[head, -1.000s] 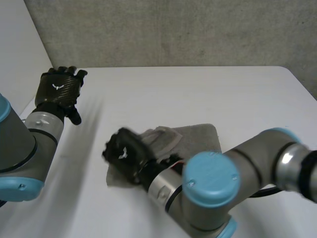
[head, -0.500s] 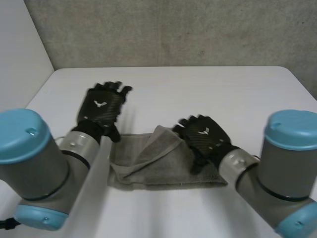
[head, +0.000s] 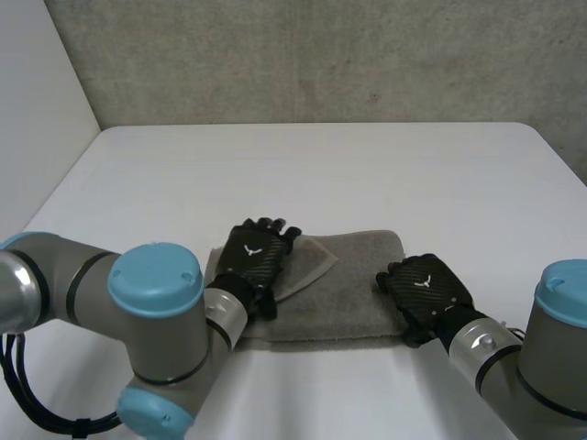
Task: Fold the towel.
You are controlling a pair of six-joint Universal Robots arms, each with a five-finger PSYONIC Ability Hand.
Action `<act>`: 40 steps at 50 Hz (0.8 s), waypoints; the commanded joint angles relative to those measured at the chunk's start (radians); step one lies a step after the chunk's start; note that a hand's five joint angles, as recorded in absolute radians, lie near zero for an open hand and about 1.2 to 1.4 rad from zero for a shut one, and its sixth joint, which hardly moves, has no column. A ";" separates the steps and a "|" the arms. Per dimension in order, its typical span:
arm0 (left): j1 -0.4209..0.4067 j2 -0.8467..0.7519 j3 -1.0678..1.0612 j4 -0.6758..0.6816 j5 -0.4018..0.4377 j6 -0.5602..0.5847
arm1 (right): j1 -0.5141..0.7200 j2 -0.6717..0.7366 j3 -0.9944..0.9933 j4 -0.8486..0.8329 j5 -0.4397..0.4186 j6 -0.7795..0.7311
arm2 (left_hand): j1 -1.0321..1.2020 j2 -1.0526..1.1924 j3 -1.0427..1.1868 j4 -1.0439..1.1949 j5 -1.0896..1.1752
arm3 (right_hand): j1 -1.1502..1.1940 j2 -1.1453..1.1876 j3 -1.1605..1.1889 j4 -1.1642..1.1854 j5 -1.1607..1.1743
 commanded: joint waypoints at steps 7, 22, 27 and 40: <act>0.077 -0.020 0.010 -0.002 -0.222 0.086 | 0.011 0.022 -0.067 -0.073 0.059 -0.143 | 0.018 0.023 0.020 0.021 -0.014 | 0.869 0.781 0.789 0.788 0.810; 0.079 0.205 -0.156 -0.005 -0.261 0.095 | 0.375 0.140 -0.395 -0.067 0.102 -0.489 | 0.012 0.017 0.014 0.015 -0.020 | 0.869 0.781 0.789 0.788 0.810; 0.103 0.268 -0.211 -0.016 -0.262 0.095 | 0.476 0.243 -0.469 -0.059 0.059 -0.498 | 0.012 0.017 0.014 0.015 -0.020 | 0.869 0.781 0.789 0.788 0.810; 0.239 0.346 -0.239 -0.056 -0.229 0.084 | 0.517 0.300 -0.506 -0.067 -0.144 -0.412 | 0.006 0.011 0.008 0.009 -0.025 | -0.043 -0.131 -0.123 -0.123 -0.101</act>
